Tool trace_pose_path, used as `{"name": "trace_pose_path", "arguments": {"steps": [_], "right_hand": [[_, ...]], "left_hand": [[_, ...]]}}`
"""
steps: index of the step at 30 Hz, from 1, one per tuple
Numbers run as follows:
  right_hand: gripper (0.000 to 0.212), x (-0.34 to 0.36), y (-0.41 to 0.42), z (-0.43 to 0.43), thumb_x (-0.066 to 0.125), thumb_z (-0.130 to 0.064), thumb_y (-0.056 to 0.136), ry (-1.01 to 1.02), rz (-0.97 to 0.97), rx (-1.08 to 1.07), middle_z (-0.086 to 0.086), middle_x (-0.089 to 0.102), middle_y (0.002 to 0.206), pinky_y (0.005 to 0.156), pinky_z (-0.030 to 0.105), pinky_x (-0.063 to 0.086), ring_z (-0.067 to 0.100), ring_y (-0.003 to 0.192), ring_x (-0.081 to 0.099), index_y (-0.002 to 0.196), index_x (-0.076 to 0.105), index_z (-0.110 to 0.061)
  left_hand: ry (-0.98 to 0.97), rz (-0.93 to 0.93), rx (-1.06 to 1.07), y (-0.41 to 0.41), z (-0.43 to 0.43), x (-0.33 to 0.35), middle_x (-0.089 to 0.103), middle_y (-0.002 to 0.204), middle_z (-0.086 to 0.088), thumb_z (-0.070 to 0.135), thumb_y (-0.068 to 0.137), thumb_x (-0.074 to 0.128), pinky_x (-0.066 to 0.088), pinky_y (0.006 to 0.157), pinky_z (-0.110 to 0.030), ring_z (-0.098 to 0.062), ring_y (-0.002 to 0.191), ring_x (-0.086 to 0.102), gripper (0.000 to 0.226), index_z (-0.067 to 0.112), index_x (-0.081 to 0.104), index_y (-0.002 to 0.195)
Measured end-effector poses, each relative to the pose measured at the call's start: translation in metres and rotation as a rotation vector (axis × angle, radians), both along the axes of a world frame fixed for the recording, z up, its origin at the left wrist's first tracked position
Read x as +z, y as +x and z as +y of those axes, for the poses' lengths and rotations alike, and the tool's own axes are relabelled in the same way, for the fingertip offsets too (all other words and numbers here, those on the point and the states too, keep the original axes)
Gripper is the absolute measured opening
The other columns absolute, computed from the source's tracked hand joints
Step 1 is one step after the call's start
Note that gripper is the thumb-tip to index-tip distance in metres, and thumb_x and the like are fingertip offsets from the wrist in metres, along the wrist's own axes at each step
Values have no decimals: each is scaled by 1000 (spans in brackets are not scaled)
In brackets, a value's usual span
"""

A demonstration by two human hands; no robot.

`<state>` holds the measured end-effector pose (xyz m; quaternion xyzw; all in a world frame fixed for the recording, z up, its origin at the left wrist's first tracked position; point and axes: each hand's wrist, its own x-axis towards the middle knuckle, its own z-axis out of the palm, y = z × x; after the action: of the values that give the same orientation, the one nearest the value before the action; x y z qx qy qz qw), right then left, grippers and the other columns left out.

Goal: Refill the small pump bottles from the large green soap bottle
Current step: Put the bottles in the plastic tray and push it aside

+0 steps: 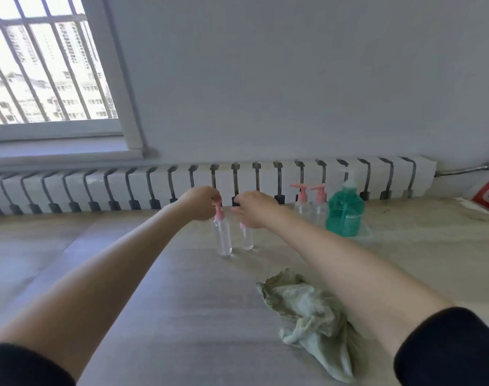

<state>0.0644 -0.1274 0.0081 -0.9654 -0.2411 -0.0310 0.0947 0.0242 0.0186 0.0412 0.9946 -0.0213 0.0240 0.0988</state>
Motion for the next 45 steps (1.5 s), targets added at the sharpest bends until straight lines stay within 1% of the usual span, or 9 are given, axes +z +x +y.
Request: {"name": "trace_pose_path", "arguments": {"steps": [3,7,16,21,26,33,37,41,45], "right_hand": [[18,-9,-2,-1,48,-16,94,80,-35,-11,0,56,83,58,29,38,23,77,55,77,55,-19],[22,-15,-4,-5,51,-27,97,193,-60,-50,4,66,90,69,30,46,22,82,61,97,64,-10],[24,33,7,-81,48,-23,97,473,-179,-184,1,70,91,78,26,47,15,84,64,99,68,-11],[23,41,9,-135,44,-26,98,405,-341,-313,-3,67,100,74,31,48,16,88,60,108,63,-17],[21,38,4,-180,44,-22,99,381,-382,-379,-1,64,107,72,28,42,17,93,58,111,61,-16],[19,21,2,-196,46,-23,98,423,-321,-276,-8,60,99,76,26,46,10,90,59,110,61,-18],[20,18,2,-198,47,-22,97,418,-320,-193,-5,63,102,78,27,47,11,90,57,108,62,-17],[18,21,-1,-191,52,-26,95,482,-291,-77,-4,66,94,78,27,48,11,85,59,100,65,-16],[19,13,-1,-170,53,-32,94,414,-340,-10,-10,65,88,70,26,46,8,79,57,98,67,-20]], "left_hand": [[-83,-15,-42,-2,8,-14,56,133,-5,-1,88,43,43,97,-29,-22,121,52,45,10,52,131],[-151,-174,-2,3,8,-25,69,99,-6,10,92,52,52,79,-32,-24,92,63,17,8,68,98],[-404,-344,-82,22,-41,-1,66,77,4,4,92,43,47,62,-23,-13,73,61,25,7,62,74],[-578,-429,-165,36,-99,21,68,83,1,5,92,45,41,56,-17,-10,71,59,22,3,66,88],[-594,-377,-247,47,-160,3,66,75,0,0,88,43,37,50,-10,-2,60,53,22,0,64,81],[-553,-252,-248,69,-198,-42,63,80,9,6,92,49,48,70,-27,-8,72,60,34,14,54,60],[-480,-243,-281,74,-207,-45,66,71,-3,4,87,49,45,64,-28,-19,68,58,22,6,61,69],[-498,-224,-359,70,-194,-33,64,84,2,9,83,61,48,72,-23,-12,76,60,15,10,64,97],[-552,-290,-311,63,-161,-29,66,89,2,4,81,59,48,65,-14,-7,76,62,20,13,63,99]]}}
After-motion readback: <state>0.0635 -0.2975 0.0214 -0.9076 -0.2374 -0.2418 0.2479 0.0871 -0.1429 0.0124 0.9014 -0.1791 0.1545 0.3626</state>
